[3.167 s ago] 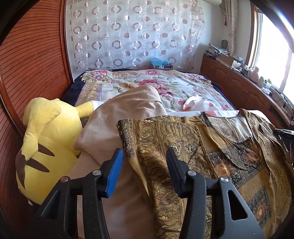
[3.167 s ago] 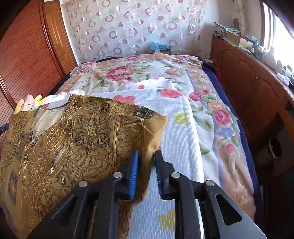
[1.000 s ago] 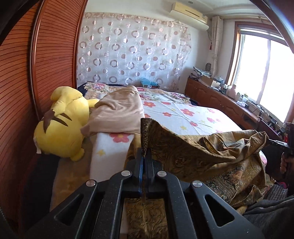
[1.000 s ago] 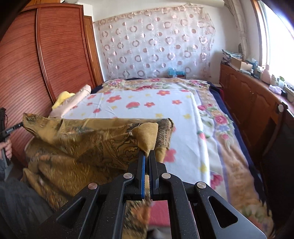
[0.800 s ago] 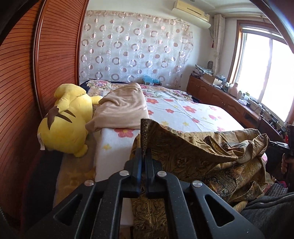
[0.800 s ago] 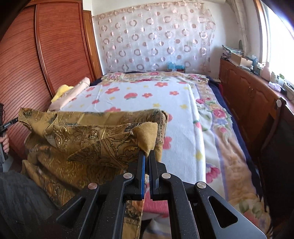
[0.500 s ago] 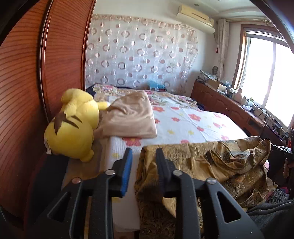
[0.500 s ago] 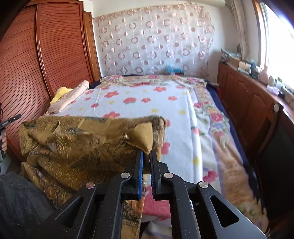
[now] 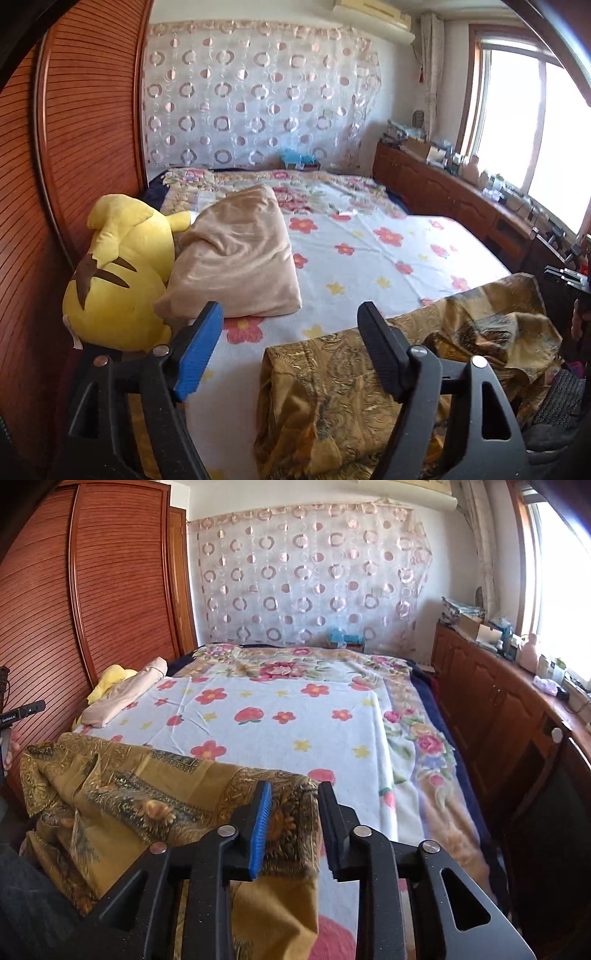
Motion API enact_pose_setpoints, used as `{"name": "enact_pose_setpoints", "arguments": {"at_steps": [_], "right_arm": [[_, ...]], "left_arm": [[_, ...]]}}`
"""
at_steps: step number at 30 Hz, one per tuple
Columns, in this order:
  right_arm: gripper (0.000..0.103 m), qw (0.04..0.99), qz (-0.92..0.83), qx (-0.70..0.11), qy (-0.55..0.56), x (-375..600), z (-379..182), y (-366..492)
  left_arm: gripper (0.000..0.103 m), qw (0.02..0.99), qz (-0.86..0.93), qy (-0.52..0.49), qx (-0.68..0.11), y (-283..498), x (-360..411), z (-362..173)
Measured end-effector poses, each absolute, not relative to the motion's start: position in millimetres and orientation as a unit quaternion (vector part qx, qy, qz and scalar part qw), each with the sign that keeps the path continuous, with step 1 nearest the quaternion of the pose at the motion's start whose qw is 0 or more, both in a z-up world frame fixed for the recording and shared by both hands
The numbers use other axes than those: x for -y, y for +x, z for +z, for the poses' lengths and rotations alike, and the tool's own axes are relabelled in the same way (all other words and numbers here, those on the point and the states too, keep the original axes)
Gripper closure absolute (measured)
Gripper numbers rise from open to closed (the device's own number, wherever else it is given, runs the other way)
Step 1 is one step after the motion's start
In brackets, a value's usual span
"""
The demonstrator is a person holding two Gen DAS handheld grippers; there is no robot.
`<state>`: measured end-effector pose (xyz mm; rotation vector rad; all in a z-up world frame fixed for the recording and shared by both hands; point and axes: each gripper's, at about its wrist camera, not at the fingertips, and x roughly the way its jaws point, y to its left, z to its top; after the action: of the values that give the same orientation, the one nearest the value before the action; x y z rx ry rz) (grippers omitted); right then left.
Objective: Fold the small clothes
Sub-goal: 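Hold the hem with both tools and lift it toward the collar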
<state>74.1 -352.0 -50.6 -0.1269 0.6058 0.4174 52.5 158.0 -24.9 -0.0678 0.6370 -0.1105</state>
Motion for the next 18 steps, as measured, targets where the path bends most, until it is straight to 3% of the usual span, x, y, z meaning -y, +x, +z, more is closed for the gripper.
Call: {"name": "enact_pose_setpoints", "arguments": {"at_steps": [12,18], "right_arm": [[0.051,0.913,0.173,-0.364,-0.066,343,-73,135],[0.048,0.899,0.177,-0.397,-0.049,339,-81,145]], "left_arm": [[0.027,0.909,-0.04,-0.022,-0.414,81,-169,-83],[0.027,0.898,-0.053,-0.024,-0.436,80,-166,-98]]}}
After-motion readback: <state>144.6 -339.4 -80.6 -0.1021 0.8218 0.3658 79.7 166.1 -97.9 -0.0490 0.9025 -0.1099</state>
